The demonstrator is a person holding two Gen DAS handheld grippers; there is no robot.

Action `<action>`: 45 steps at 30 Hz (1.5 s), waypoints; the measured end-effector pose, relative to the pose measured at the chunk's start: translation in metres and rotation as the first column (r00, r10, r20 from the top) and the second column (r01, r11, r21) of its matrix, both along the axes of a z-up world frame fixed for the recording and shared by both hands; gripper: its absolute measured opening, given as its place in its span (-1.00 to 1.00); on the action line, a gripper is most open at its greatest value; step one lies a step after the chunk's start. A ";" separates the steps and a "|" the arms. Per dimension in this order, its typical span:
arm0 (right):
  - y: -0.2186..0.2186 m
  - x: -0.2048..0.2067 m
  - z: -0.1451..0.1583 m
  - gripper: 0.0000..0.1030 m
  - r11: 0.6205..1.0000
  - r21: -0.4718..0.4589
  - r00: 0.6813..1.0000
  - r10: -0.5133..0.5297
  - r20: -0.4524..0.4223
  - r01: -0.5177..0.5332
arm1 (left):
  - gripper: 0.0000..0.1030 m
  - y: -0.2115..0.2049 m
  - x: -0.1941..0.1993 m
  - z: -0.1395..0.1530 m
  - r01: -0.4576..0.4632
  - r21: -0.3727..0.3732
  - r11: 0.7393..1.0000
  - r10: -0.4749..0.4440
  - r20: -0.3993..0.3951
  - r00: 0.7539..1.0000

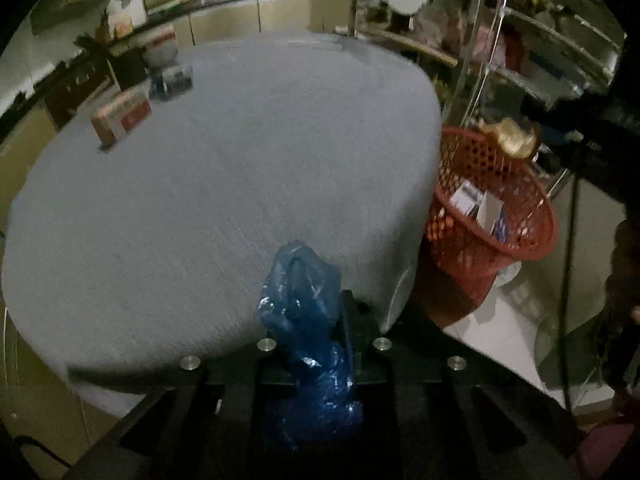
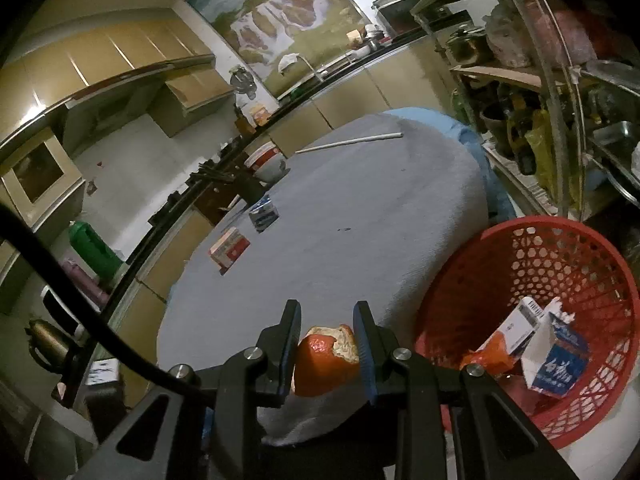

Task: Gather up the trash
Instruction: 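Carry the orange peel and blue bag over the red basket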

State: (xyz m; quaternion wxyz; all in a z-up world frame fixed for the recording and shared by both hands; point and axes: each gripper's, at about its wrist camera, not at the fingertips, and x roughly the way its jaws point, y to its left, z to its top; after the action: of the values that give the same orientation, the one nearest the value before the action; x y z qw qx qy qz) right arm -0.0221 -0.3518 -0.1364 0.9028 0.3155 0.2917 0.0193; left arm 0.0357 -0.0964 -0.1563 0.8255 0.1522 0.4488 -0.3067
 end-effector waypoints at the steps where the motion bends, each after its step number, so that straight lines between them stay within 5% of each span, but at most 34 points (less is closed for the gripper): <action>1: -0.002 -0.001 0.000 -0.44 1.000 -0.003 1.000 -0.005 0.000 0.005 | -0.70 0.001 -0.002 0.008 0.006 -0.017 1.000 -0.006 0.021 1.000; 12: -0.038 -0.029 0.018 -0.44 0.992 -0.060 0.994 -0.109 0.024 0.110 | -0.70 -0.014 0.005 0.093 0.055 -0.202 0.978 -0.027 0.140 0.990; 19: -0.064 -0.053 0.039 -0.44 0.973 -0.107 0.979 -0.199 0.053 0.204 | -0.70 -0.064 0.007 0.118 0.186 -0.242 0.952 -0.147 0.172 0.974; 29: -0.090 -0.070 0.032 -0.44 0.960 -0.094 0.965 -0.263 0.016 0.264 | -0.70 -0.109 0.002 0.118 0.221 -0.206 0.953 -0.186 0.179 0.966; 45: -0.093 -0.050 0.030 -0.44 0.964 -0.092 0.968 -0.251 0.018 0.251 | -0.70 -0.151 0.013 0.117 0.155 -0.011 0.988 -0.147 0.248 0.958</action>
State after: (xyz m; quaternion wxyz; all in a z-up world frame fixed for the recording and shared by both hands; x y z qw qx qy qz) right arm -0.0726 -0.4452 -0.1061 0.9125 0.3074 0.2473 -0.1078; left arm 0.0486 -0.2477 -0.0397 0.8513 0.2102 0.3251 -0.3542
